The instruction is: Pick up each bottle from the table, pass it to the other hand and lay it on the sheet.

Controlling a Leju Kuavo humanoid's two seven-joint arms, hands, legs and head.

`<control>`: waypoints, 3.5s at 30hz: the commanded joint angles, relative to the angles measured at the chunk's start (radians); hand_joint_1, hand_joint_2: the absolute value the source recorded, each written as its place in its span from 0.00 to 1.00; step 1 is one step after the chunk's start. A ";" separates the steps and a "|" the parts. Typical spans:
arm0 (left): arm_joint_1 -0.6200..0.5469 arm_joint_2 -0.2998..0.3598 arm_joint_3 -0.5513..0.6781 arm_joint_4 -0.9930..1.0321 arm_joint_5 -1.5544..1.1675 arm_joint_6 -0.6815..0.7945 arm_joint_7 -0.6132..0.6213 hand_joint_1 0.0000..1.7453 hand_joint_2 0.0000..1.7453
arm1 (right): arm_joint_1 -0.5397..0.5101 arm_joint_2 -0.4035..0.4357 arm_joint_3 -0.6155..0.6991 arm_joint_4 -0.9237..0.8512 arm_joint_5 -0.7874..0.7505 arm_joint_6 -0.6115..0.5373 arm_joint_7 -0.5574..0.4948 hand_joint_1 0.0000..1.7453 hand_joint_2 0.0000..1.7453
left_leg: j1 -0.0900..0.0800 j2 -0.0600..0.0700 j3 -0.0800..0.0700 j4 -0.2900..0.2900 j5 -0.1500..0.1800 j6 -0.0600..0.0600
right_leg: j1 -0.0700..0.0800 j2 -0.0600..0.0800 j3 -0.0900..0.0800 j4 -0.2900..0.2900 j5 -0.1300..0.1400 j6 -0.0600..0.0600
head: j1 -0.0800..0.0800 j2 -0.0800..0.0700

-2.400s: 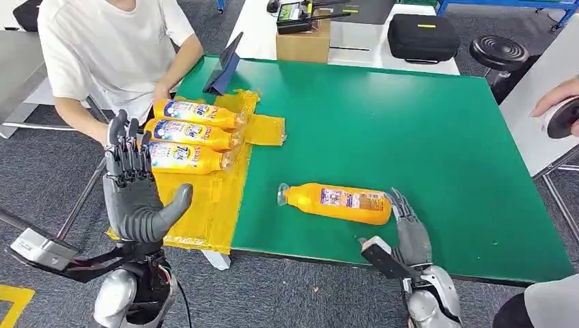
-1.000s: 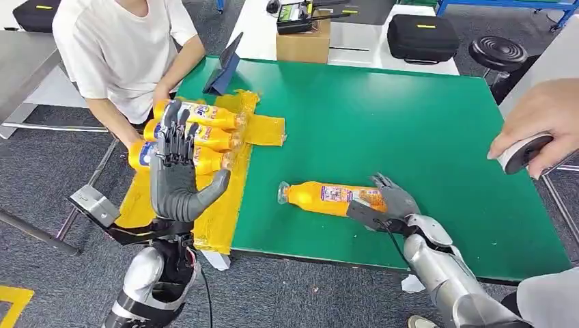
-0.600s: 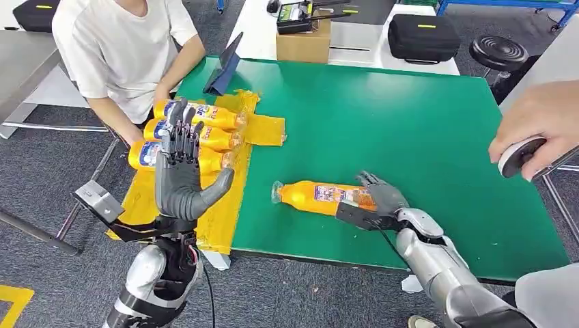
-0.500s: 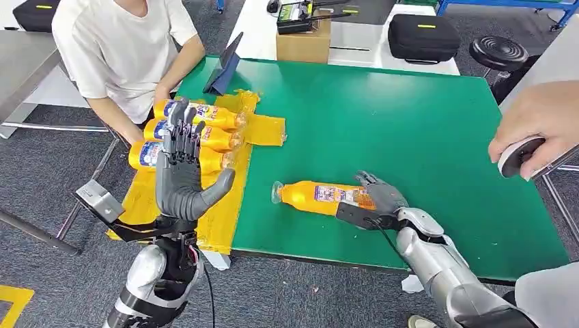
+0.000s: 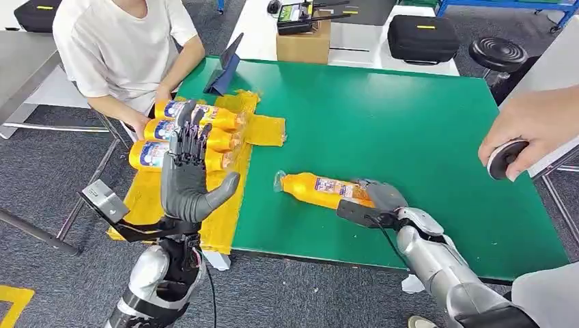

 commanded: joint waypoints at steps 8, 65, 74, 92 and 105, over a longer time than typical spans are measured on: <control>-0.049 0.028 -0.029 0.091 -0.010 0.005 0.017 0.00 1.00 | 0.047 -0.003 -0.051 0.084 -0.163 0.058 -0.040 1.00 1.00 | 0.001 -0.002 0.005 -0.002 -0.001 -0.001 | 0.001 -0.004 0.006 -0.002 -0.002 -0.002 | 0.000 0.000; 0.098 0.016 -0.106 0.284 0.091 -0.308 0.153 0.00 1.00 | 0.455 0.115 0.081 -0.729 -0.535 -0.059 -0.411 1.00 1.00 | 0.001 0.001 -0.001 0.000 -0.003 -0.002 | 0.001 0.001 0.000 0.000 -0.002 -0.002 | 0.000 0.000; 0.098 0.037 -0.146 0.189 0.088 -0.337 0.095 0.00 1.00 | 0.431 0.141 0.115 -0.617 -0.530 -0.035 -0.411 1.00 1.00 | 0.001 0.000 -0.003 0.000 -0.002 -0.001 | 0.001 0.000 -0.002 0.000 -0.001 -0.002 | 0.000 0.000; 0.074 0.019 -0.160 0.240 0.133 -0.338 0.103 1.00 1.00 | 0.415 0.157 0.193 -0.601 -0.543 0.008 -0.405 1.00 1.00 | 0.000 0.001 0.001 -0.001 -0.003 -0.002 | 0.000 0.000 0.001 0.000 -0.003 -0.003 | 0.000 0.000; 0.071 0.037 -0.162 0.255 0.166 -0.372 0.133 1.00 1.00 | 0.416 0.180 0.192 -0.617 -0.582 0.044 -0.387 0.00 1.00 | 0.000 0.001 0.000 -0.001 -0.002 -0.002 | 0.000 0.000 0.000 0.000 -0.002 -0.002 | 0.000 0.000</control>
